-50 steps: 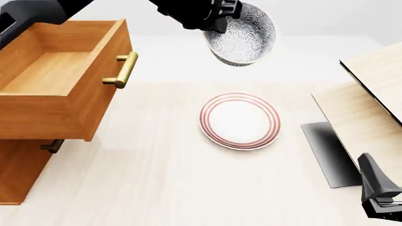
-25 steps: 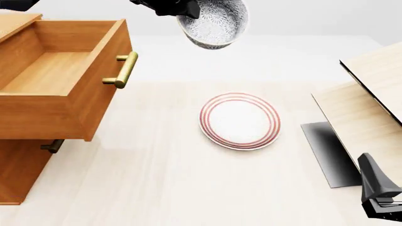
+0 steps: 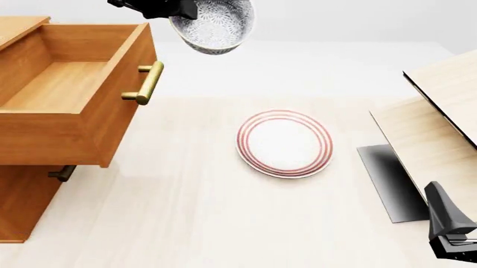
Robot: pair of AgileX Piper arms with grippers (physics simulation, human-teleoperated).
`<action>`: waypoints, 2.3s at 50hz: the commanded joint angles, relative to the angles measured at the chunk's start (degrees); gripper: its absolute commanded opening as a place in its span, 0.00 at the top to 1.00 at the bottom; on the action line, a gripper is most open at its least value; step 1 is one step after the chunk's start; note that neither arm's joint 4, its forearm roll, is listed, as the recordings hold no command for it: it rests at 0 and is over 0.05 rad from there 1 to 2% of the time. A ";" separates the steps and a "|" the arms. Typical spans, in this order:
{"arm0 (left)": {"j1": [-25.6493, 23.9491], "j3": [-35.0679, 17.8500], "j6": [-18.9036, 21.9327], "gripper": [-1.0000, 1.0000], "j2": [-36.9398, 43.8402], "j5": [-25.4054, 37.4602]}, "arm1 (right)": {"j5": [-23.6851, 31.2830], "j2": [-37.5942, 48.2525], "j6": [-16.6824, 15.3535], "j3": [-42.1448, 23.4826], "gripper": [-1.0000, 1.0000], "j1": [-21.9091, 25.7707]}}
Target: Open the top drawer of the cabinet and put the bowl in it.
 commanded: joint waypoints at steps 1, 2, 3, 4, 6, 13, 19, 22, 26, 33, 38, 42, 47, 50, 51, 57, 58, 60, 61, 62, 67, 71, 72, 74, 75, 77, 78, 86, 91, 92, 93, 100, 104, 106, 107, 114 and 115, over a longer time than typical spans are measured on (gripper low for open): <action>2.69 3.92 -0.11 1.00 -3.88 -0.88 | 0.02 -0.11 -0.03 0.02 0.00 -0.02; 2.74 4.21 -0.26 1.00 -4.10 -1.03 | 0.01 -0.10 -0.04 0.02 0.00 -0.02; 2.84 4.42 -0.31 1.00 -4.22 -1.10 | 0.02 -0.12 -0.04 0.02 0.00 -0.02; 3.14 4.82 -0.38 1.00 -4.48 -1.22 | 0.03 -0.12 -0.04 0.02 0.00 -0.02; 3.51 5.56 -0.72 1.00 -5.00 -1.49 | 0.02 -0.11 -0.04 0.02 0.00 -0.02; 5.31 7.65 -0.81 1.00 -6.69 -1.83 | 0.02 -0.12 -0.04 0.02 0.00 -0.02; 6.52 9.27 -1.40 1.00 -8.31 -2.25 | 0.02 -0.12 -0.02 0.02 0.00 -0.03; 7.13 10.42 -1.65 1.00 -9.19 -2.57 | 0.03 -0.13 -0.03 0.02 0.00 -0.01; 7.85 11.65 -2.24 1.00 -10.15 -3.01 | 0.02 -0.11 -0.03 0.02 0.00 -0.01; 9.29 14.30 -3.08 1.00 -12.23 -3.85 | 0.03 -0.14 -0.02 0.02 0.00 -0.03; 10.00 16.01 -3.96 1.00 -13.41 -4.76 | 0.02 -0.12 -0.02 0.02 0.00 -0.02; 10.63 17.23 -4.52 1.00 -14.18 -5.40 | 0.02 -0.11 -0.02 0.02 0.00 -0.02; 11.30 18.62 -5.32 1.00 -15.23 -5.98 | 0.02 -0.11 -0.04 0.02 0.00 -0.02; 11.66 19.41 -5.35 1.00 -15.90 -6.05 | 0.02 -0.12 -0.01 0.02 0.00 -0.02; 11.73 19.81 -5.59 1.00 -16.16 -6.22 | 0.02 -0.12 -0.03 0.02 0.00 -0.03; 12.89 20.92 -6.21 1.00 -17.81 -6.17 | 0.02 -0.10 -0.02 0.02 0.00 -0.03; 13.05 21.21 -6.52 1.00 -18.16 -6.30 | 0.02 -0.12 -0.03 0.02 0.00 -0.03; 13.48 21.55 -6.73 1.00 -18.68 -6.34 | 0.02 -0.11 -0.03 0.02 0.00 -0.02; 13.51 21.67 -6.91 1.00 -18.85 -6.46 | 0.02 -0.12 -0.04 0.02 0.00 -0.03; 13.51 21.67 -6.91 1.00 -18.85 -6.46 | 0.02 -0.12 -0.04 0.02 0.00 -0.03; 14.44 22.92 -7.72 1.00 -19.82 -7.13 | 0.02 -0.11 -0.03 0.02 0.00 -0.03; 14.92 23.47 -8.25 1.00 -20.65 -7.48 | 0.02 -0.12 -0.04 0.02 0.00 -0.02; 14.90 23.54 -8.33 1.00 -20.72 -7.57 | 0.02 -0.11 -0.03 0.02 0.00 -0.02; 15.25 23.99 -8.70 1.00 -21.19 -7.74 | 0.02 -0.10 -0.03 0.02 0.00 -0.02; 15.12 24.10 -8.84 1.00 -21.30 -7.77 | 0.02 -0.11 -0.05 0.02 0.00 -0.04; 15.45 24.45 -9.19 1.00 -21.67 -7.94 | 0.02 -0.10 -0.04 0.02 0.00 -0.02; 15.57 24.62 -9.27 1.00 -21.85 -7.99 | 0.02 -0.12 -0.05 0.02 0.00 -0.03; 16.14 25.79 -10.72 1.00 -22.84 -8.92 | 0.02 -0.12 -0.03 0.02 0.00 -0.01; 16.67 26.85 -11.72 1.00 -23.36 -9.77 | 0.02 -0.10 -0.02 0.02 0.00 -0.03; 16.99 27.24 -11.82 1.00 -23.56 -9.93 | 0.02 -0.12 -0.03 0.02 0.00 -0.03; 17.06 27.47 -11.87 1.00 -23.67 -10.09 | 0.02 -0.12 -0.03 0.02 0.00 -0.03; 17.88 29.28 -12.95 1.00 -24.58 -11.25 | 0.02 -0.12 -0.04 0.02 0.00 -0.03; 18.65 30.51 -13.87 1.00 -25.83 -11.84 | 0.03 -0.13 -0.03 0.02 0.00 -0.03; 19.02 31.47 -14.33 1.00 -26.64 -12.38 | 0.03 -0.12 -0.04 0.02 0.00 -0.01; 19.02 31.48 -14.33 1.00 -26.65 -12.38 | 0.03 -0.12 -0.04 0.02 0.00 -0.01; 20.03 33.82 -15.92 1.00 -28.26 -14.16 | 0.03 -0.13 -0.04 0.02 0.00 -0.03; 20.06 33.98 -16.01 1.00 -28.37 -14.27 | 0.02 -0.12 -0.03 0.02 0.00 -0.02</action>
